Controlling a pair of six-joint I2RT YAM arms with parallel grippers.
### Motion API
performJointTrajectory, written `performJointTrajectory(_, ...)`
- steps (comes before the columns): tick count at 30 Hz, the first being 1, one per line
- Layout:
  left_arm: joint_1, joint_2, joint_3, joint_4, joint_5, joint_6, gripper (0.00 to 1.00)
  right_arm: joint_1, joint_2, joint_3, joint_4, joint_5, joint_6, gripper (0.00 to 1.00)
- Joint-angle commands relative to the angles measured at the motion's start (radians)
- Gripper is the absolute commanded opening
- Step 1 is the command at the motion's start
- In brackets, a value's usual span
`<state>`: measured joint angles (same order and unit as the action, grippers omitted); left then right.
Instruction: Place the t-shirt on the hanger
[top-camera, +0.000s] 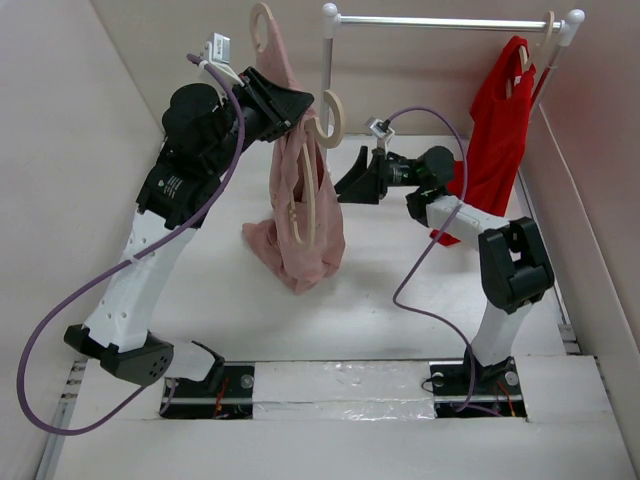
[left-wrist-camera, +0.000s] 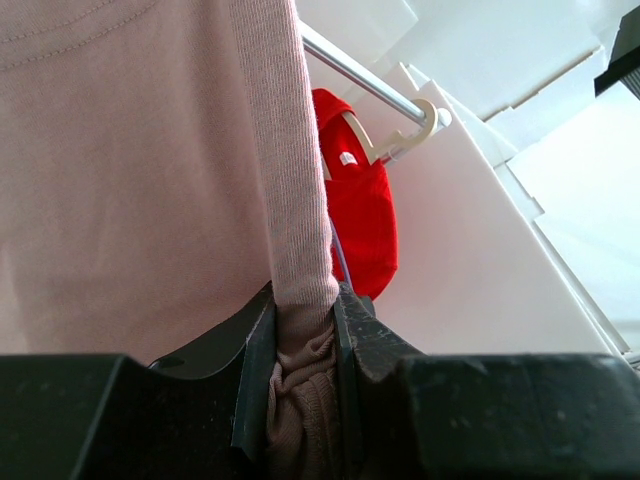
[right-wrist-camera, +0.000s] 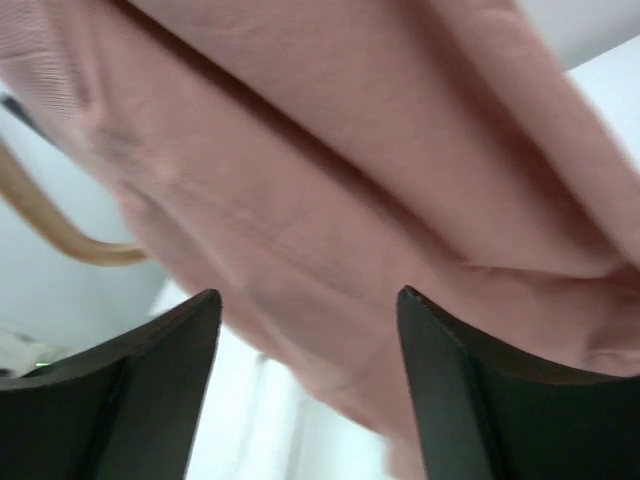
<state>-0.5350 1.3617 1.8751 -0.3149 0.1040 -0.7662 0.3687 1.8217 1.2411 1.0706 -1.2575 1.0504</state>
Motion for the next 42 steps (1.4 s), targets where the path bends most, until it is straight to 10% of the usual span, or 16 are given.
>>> performJointTrajectory(1, 0.003, -0.041, 0.010, 0.082, -0.012, 0.011, 0.00, 0.019, -0.004, -0.035, 0.524, -0.049, 0.336, 0.71)
performJointTrajectory(8, 0.003, -0.001, 0.032, 0.106, 0.011, 0.013, 0.00, 0.064, -0.074, -0.126, 0.443, -0.008, 0.275, 0.73)
performJointTrajectory(13, 0.003, 0.005, 0.027, 0.131, 0.008, 0.010, 0.00, 0.087, -0.256, -0.085, -0.364, 0.203, -0.313, 0.16)
performJointTrajectory(16, 0.003, 0.010, 0.024, 0.158, -0.007, 0.010, 0.00, 0.143, -0.329, -0.032, -0.714, 0.390, -0.608, 0.00)
performJointTrajectory(23, 0.003, 0.091, 0.100, 0.303, 0.014, -0.053, 0.00, 0.265, -0.504, -0.216, -0.914, 0.795, -0.621, 0.00)
performJointTrajectory(42, 0.026, 0.165, 0.145, 0.484, 0.043, -0.154, 0.00, 0.352, -0.745, -0.373, -0.992, 1.104, -0.638, 0.12)
